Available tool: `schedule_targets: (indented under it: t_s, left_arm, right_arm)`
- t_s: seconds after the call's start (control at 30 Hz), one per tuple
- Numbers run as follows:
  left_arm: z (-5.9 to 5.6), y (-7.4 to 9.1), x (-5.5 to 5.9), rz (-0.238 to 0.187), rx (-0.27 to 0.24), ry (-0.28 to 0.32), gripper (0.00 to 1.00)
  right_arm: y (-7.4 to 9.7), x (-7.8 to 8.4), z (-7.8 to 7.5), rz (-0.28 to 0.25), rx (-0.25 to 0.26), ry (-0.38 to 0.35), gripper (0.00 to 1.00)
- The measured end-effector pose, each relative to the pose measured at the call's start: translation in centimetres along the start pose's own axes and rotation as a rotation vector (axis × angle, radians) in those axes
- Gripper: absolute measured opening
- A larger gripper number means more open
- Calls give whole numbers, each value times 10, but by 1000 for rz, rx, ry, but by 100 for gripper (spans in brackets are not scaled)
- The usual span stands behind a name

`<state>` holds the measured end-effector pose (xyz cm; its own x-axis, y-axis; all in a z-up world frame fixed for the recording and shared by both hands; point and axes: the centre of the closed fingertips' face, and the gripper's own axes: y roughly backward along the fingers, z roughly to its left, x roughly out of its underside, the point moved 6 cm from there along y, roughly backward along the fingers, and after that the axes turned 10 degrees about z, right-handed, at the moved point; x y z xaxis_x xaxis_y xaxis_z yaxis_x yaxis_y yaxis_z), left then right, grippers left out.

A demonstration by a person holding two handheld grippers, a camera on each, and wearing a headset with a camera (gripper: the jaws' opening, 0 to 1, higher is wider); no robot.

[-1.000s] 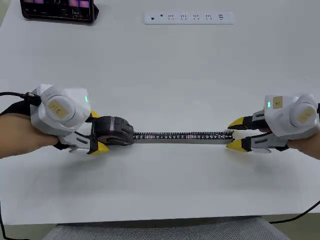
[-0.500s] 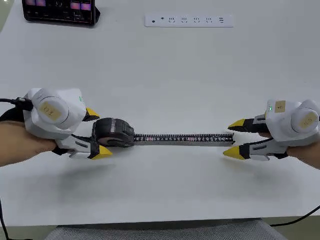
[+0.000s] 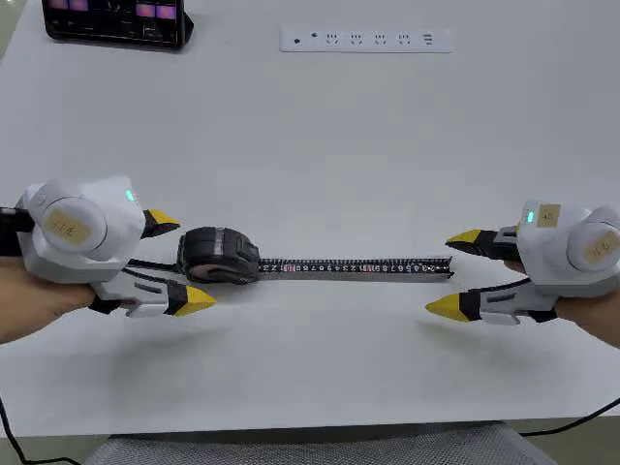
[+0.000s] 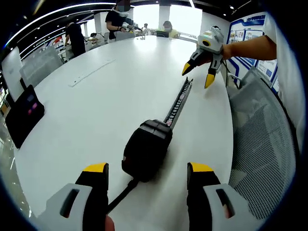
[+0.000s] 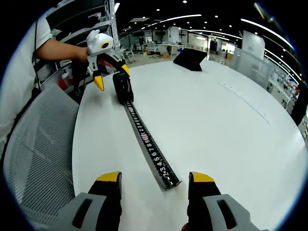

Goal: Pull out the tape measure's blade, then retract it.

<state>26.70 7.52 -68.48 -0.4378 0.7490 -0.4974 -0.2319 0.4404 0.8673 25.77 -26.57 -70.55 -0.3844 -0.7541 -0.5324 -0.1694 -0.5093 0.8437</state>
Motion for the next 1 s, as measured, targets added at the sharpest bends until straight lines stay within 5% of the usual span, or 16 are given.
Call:
schedule_targets:
  t_s: [1.0]
  left_arm:
    - [-22,32,15,-175,-85,149,72]
  right_arm:
    - [28,-2,18,-72,114,-107,70]
